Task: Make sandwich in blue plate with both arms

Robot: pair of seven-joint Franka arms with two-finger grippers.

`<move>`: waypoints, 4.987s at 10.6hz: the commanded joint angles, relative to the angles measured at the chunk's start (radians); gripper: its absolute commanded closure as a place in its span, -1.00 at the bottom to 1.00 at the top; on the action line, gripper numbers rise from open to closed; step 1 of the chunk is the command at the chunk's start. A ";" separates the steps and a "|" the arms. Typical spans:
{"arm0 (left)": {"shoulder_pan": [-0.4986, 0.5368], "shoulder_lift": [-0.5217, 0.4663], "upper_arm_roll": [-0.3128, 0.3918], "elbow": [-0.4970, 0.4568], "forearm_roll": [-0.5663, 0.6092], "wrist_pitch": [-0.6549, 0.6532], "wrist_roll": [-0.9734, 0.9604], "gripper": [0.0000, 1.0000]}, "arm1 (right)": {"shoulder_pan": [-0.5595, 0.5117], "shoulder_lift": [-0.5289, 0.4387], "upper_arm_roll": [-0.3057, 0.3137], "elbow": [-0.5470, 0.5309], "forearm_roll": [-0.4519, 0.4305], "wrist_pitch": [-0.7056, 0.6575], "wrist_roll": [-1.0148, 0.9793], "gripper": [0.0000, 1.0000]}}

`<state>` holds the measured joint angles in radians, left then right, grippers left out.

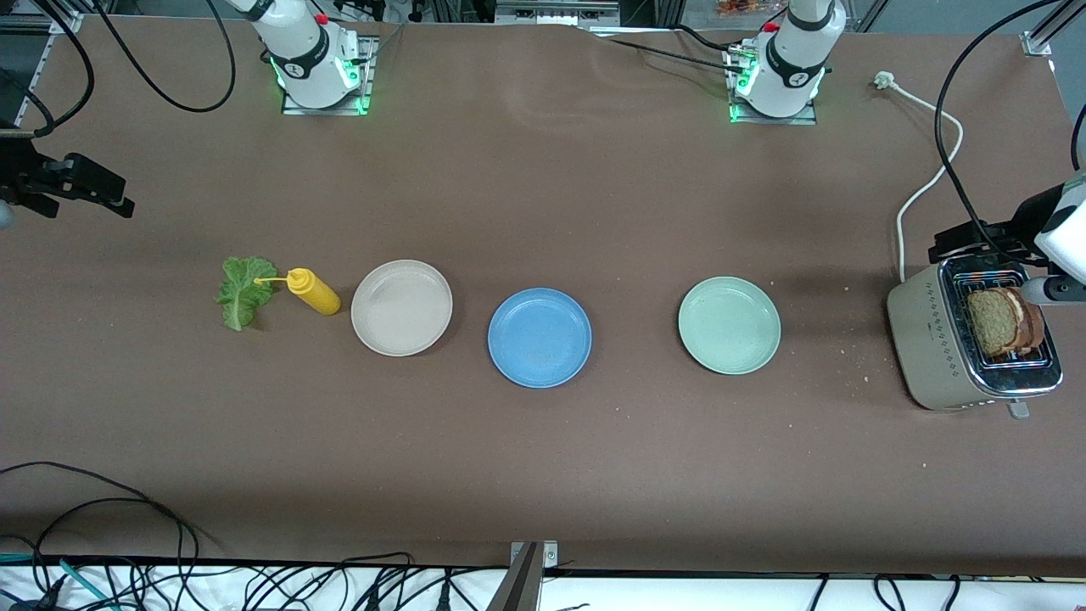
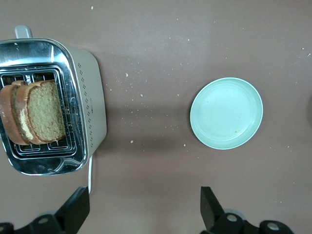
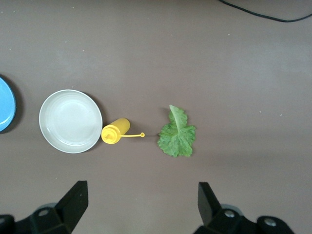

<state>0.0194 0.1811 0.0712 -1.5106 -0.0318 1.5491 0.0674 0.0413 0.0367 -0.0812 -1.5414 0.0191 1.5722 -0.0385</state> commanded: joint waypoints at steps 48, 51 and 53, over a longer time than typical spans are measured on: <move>0.225 0.235 -0.019 0.138 0.101 -0.016 0.236 1.00 | -0.004 -0.004 -0.014 0.052 0.090 0.003 -0.008 -1.00; 0.225 0.154 -0.083 0.138 0.099 -0.114 0.209 1.00 | -0.004 -0.004 -0.014 0.052 0.090 0.003 -0.008 -1.00; 0.226 0.126 -0.161 0.138 0.096 -0.156 0.102 1.00 | -0.004 -0.004 -0.014 0.052 0.088 0.003 -0.008 -1.00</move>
<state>0.2451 0.3468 -0.0222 -1.3640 0.0658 1.4351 0.2655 0.0412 0.0337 -0.0952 -1.5059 0.0953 1.5890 -0.0400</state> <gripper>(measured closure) 0.921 0.000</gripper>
